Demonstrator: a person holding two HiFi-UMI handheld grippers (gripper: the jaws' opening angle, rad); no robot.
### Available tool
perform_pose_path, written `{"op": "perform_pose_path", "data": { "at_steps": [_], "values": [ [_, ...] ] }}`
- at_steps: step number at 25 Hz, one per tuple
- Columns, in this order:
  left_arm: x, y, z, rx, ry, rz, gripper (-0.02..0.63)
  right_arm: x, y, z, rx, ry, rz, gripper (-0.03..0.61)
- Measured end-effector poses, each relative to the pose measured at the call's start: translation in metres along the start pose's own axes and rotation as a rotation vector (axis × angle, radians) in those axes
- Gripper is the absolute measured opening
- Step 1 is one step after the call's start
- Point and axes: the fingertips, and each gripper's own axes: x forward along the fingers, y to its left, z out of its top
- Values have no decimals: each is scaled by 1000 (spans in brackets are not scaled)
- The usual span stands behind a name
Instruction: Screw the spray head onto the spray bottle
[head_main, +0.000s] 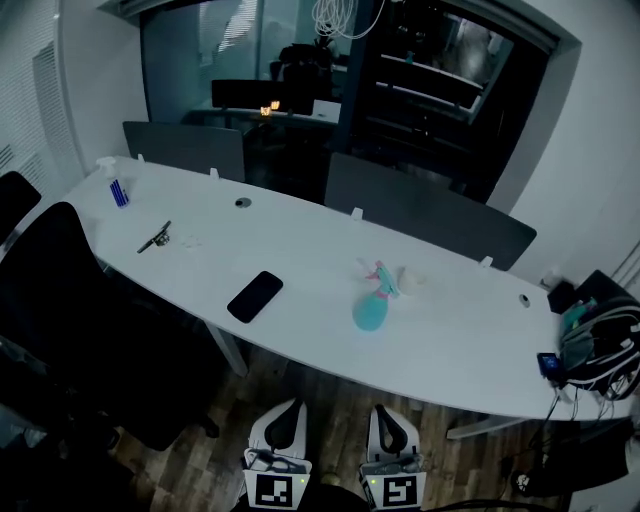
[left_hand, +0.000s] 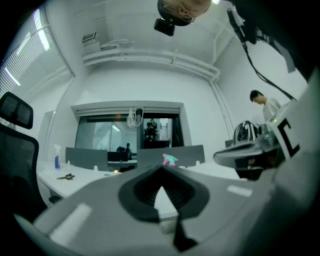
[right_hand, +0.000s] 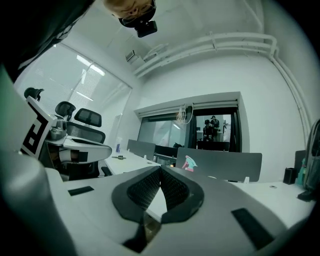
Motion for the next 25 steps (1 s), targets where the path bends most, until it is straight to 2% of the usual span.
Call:
{"op": "perform_pose_path", "data": {
  "at_steps": [5,12,16,25],
  "values": [
    [10,-16,10,16,-14,-15,3,1,-14,10,1,-35,18,5],
    [24,-37,24,56,-69,-53,3,-7,-37,10,15,-53,-17,5],
    [30,-50,20,76,-41,-78,3,-11,-46,5,27,-43,-22,5],
    [38,-67,25,78,-59,-97,3,-18,-60,6,18,-57,-36,5]
  ]
}}
